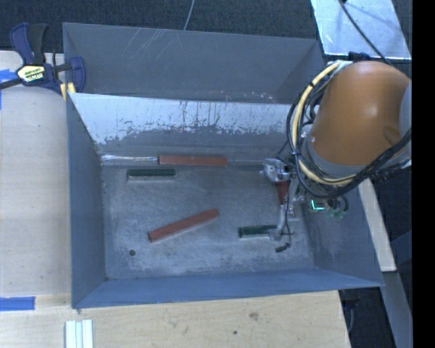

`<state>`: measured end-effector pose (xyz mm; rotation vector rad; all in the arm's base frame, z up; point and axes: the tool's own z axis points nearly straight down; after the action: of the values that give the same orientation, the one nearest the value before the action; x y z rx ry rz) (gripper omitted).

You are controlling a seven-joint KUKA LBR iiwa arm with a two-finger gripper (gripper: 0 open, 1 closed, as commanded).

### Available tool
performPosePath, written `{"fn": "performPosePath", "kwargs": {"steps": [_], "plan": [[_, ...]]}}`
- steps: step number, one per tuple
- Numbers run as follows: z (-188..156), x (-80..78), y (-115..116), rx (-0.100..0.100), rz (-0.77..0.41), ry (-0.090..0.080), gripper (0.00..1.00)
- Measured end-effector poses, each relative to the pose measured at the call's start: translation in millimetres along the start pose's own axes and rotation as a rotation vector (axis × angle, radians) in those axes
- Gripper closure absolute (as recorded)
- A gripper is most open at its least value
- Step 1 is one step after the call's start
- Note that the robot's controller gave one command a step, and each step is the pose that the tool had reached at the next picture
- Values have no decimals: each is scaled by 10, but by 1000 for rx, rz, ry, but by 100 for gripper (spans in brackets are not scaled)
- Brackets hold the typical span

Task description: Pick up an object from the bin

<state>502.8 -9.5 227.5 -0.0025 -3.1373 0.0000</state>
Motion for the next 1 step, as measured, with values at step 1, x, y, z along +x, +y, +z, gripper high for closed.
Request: {"fn": "performPosePath", "kwargs": {"steps": [1], "plan": [[-35,-16,-1,0,0,-8,0]]}}
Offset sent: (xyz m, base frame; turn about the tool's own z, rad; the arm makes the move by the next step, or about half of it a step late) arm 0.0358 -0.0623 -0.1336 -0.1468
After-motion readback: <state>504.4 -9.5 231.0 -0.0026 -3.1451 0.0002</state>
